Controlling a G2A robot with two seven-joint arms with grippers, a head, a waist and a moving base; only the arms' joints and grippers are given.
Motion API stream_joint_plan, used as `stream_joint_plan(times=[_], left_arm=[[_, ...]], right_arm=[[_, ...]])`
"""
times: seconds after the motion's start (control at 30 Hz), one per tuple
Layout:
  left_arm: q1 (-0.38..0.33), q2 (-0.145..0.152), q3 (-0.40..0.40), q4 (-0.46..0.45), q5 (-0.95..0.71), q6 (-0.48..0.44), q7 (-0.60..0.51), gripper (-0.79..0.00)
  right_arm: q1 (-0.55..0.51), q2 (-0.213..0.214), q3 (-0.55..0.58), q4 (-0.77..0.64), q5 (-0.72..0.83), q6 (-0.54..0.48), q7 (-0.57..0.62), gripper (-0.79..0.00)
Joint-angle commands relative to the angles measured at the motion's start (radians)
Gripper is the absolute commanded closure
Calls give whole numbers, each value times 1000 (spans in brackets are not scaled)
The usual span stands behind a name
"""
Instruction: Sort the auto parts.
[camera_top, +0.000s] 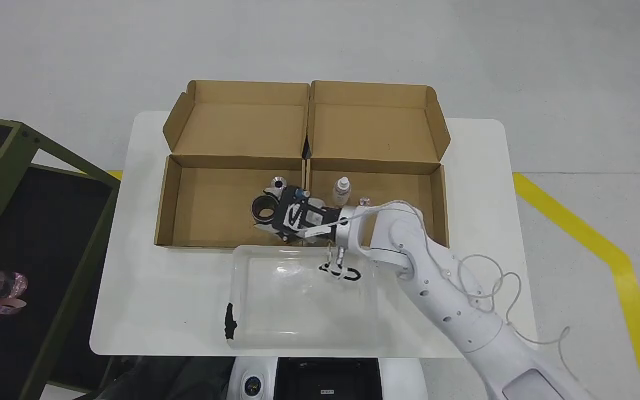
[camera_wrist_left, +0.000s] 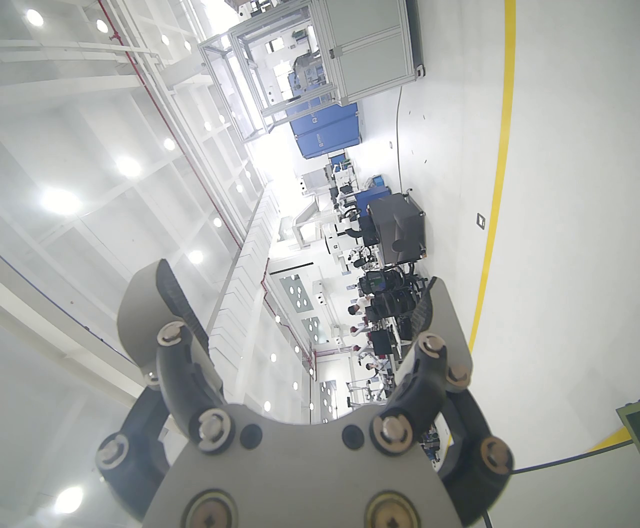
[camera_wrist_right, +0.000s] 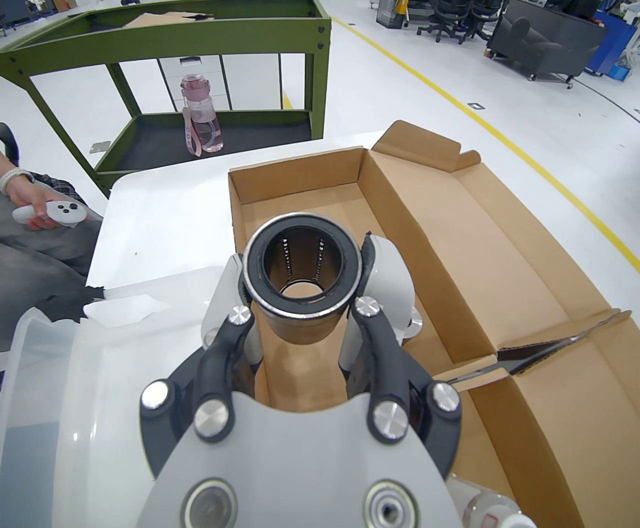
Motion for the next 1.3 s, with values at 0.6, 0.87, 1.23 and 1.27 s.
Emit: stream_joint_plan(times=[0.6,0.87,1.23,1.27], left_arm=[[0,0,0,0,0,0,0,-785],[0,0,0,0,0,0,0,-785],[0,0,0,0,0,0,0,-785],[0,0,0,0,0,0,0,-785]], right_arm=[[123,-54,-105,192,-5,87,65,0],[165,-79,-147,257,-16,109,98,0],[189,-103,-179,316,-34,116,132,0],[190,-104,-181,320,-36,116,135,0]])
